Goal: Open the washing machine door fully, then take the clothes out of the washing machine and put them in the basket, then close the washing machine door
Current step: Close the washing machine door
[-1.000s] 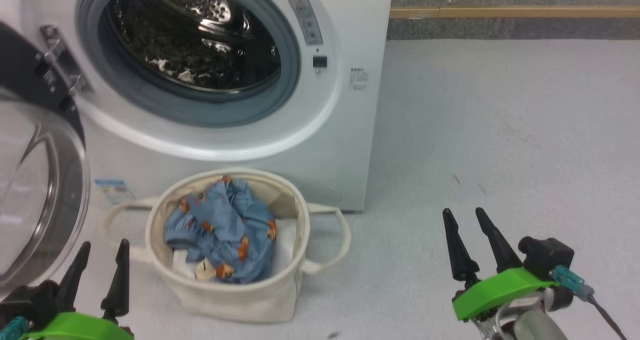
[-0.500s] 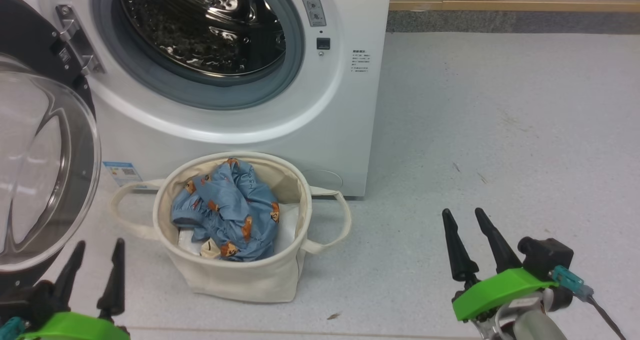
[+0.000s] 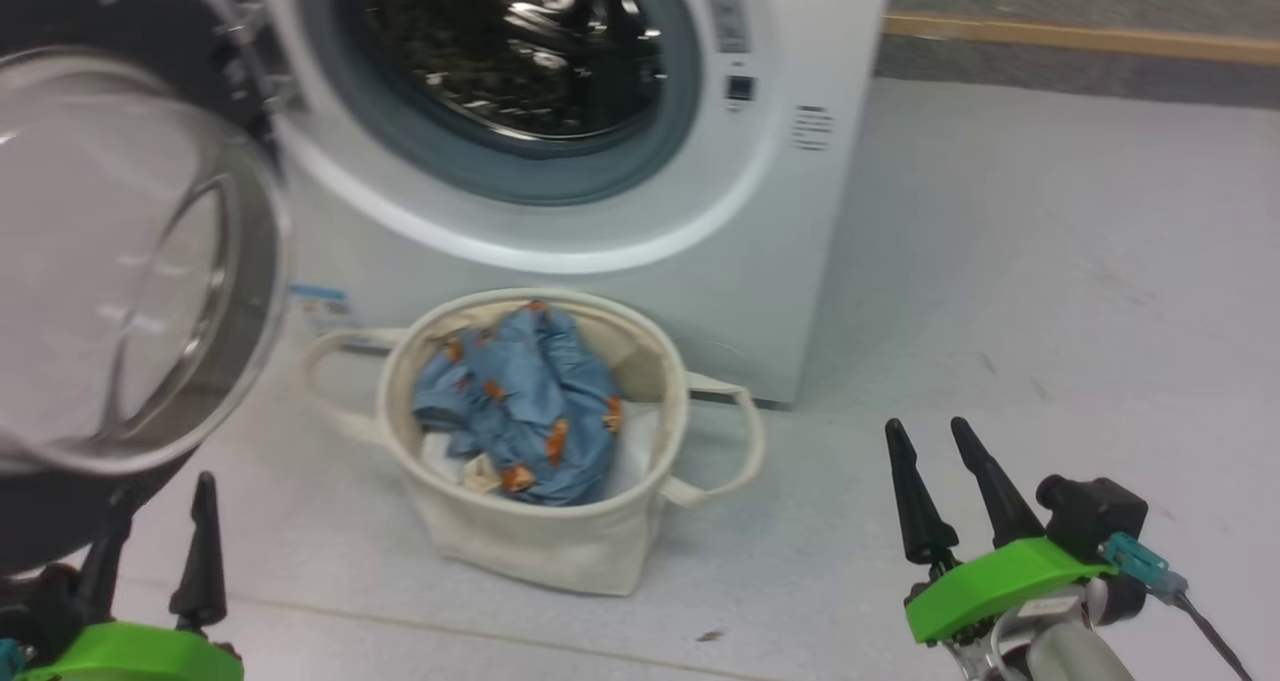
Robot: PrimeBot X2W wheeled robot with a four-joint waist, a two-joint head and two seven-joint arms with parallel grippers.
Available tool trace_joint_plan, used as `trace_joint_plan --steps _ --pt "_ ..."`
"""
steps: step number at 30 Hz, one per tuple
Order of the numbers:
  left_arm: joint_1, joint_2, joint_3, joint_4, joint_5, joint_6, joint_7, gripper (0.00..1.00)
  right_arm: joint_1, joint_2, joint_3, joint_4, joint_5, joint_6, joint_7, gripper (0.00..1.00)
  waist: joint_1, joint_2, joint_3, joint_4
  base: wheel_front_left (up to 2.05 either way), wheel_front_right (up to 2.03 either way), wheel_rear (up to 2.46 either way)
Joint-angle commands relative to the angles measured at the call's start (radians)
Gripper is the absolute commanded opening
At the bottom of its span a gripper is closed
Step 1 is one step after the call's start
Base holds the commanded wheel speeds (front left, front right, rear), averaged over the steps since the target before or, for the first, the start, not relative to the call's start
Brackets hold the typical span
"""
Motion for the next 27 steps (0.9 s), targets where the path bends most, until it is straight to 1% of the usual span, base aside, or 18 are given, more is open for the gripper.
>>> trace_joint_plan --steps 1,5,6,8,17,22,27 --pt "-0.038 0.024 0.057 -0.029 0.010 0.009 -0.012 1.00 -0.021 0.002 0.023 -0.024 0.001 0.000 -0.009 1.00 0.0000 0.0000 -0.001 0.061 0.00 0.00 0.00" --pt "-0.038 0.014 0.085 -0.036 0.004 0.018 -0.012 1.00 -0.021 0.003 0.024 -0.026 0.007 0.000 -0.009 1.00 0.0000 0.0000 0.001 0.145 0.00 0.00 0.00" --pt "-0.037 0.015 0.090 -0.035 0.006 0.019 -0.012 1.00 -0.017 0.003 0.021 -0.024 0.009 0.000 -0.009 1.00 0.0000 0.0000 -0.002 0.190 0.00 0.00 0.00" --pt "-0.041 0.013 0.095 -0.033 0.006 0.024 -0.012 1.00 -0.014 0.003 0.021 -0.022 0.010 0.000 -0.009 1.00 0.0000 0.0000 -0.003 0.237 0.00 0.00 0.00" --pt "-0.070 0.015 0.070 -0.022 0.033 0.032 -0.010 1.00 -0.007 0.003 0.024 -0.021 0.019 0.000 -0.009 1.00 0.0000 0.0000 -0.024 0.428 0.00 0.00 0.00" --pt "-0.084 0.021 0.053 -0.007 0.040 0.029 -0.002 1.00 0.002 0.003 0.035 -0.024 0.035 0.000 -0.009 1.00 0.0000 0.0000 -0.045 0.491 0.00 0.00 0.00" --pt "-0.078 0.023 0.059 -0.017 0.030 0.036 0.001 1.00 -0.004 0.003 0.060 -0.019 0.040 0.000 -0.009 1.00 0.0000 0.0000 -0.042 0.503 0.00 0.00 0.00"
